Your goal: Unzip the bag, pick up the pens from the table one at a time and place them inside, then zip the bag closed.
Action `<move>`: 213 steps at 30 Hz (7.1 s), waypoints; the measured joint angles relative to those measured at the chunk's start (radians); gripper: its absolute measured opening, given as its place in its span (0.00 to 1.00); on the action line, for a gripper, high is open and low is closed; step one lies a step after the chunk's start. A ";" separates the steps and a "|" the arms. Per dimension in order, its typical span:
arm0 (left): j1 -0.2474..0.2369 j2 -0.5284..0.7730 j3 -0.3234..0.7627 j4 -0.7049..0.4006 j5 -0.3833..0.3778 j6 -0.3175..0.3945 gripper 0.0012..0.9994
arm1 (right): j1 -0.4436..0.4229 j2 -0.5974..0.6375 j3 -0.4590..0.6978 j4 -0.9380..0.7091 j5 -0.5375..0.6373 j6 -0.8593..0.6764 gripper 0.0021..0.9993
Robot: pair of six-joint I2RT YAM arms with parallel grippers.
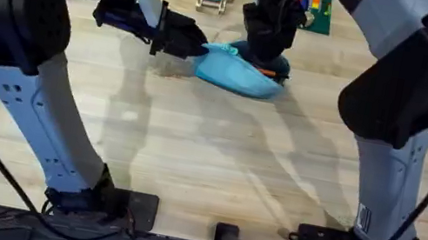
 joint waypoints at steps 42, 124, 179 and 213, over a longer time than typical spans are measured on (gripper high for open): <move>0.000 0.000 0.000 0.000 0.000 0.000 0.04 | -0.024 -0.355 0.000 0.000 0.003 0.118 1.00; 0.000 0.000 0.000 0.000 0.000 0.000 0.04 | -0.298 -0.752 -1.158 1.072 -0.959 -0.052 1.00; 0.000 0.000 0.000 0.001 -0.001 0.000 0.04 | -0.151 -0.623 -1.158 1.365 -0.708 0.383 1.00; 0.001 0.000 0.000 0.000 -0.001 0.000 0.04 | -0.124 -0.615 -1.158 1.588 -0.950 0.442 1.00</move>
